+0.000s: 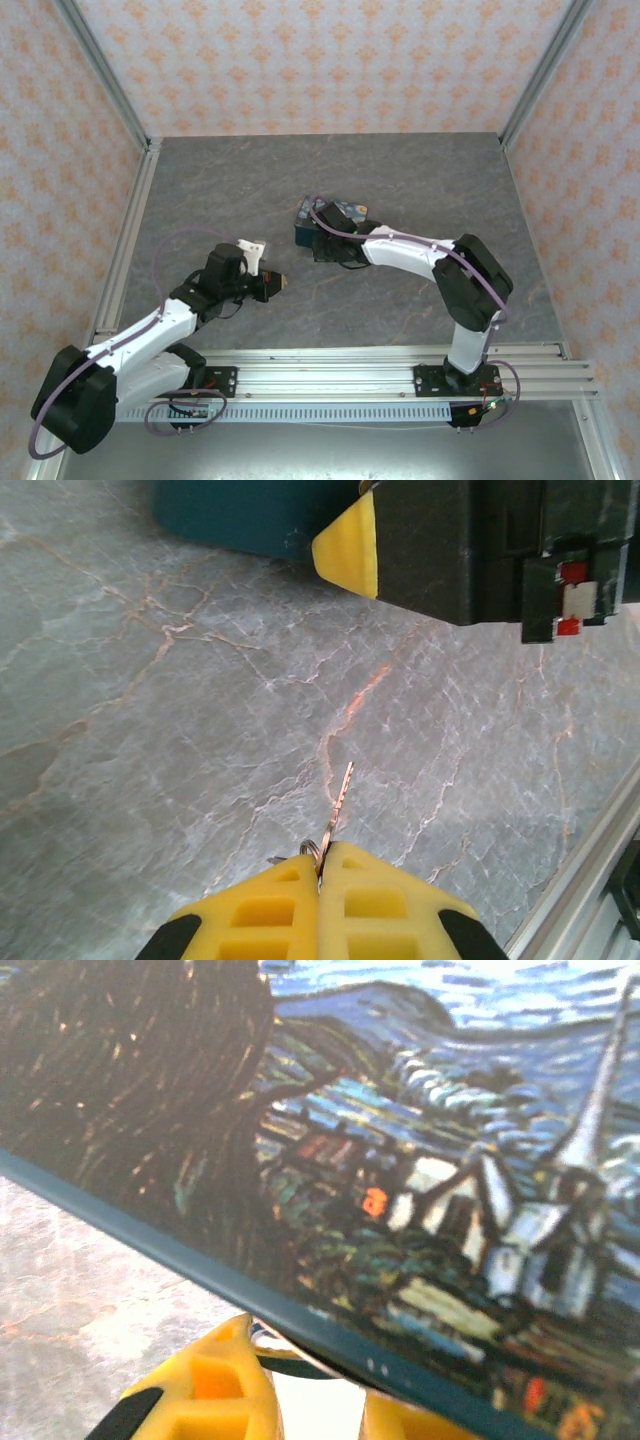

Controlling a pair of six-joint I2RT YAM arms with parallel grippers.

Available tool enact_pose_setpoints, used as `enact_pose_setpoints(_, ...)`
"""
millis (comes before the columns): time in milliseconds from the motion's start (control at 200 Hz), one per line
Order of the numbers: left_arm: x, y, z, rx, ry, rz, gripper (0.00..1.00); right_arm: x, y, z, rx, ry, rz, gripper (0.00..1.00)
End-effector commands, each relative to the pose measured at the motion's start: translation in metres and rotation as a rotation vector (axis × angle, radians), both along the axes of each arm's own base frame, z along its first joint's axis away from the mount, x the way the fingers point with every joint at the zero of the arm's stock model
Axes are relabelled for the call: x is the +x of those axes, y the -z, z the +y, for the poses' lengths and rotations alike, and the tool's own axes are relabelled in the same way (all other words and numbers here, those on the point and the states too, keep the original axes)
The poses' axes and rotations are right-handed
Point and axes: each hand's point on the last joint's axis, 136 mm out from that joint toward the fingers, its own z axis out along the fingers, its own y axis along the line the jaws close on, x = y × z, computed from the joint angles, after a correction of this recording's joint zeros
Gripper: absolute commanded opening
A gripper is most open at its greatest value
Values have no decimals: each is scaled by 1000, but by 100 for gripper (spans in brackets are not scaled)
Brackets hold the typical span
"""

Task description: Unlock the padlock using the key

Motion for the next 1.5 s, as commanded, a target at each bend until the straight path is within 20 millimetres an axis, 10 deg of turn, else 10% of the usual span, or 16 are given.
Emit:
enact_pose_setpoints(0,11,-24,-18,-122,30,-78,0,1,-28,3,83,-2,-6,0)
enact_pose_setpoints(1496,72,-15,-53,-512,58,-114,0,6,-73,2,348,7,148,0)
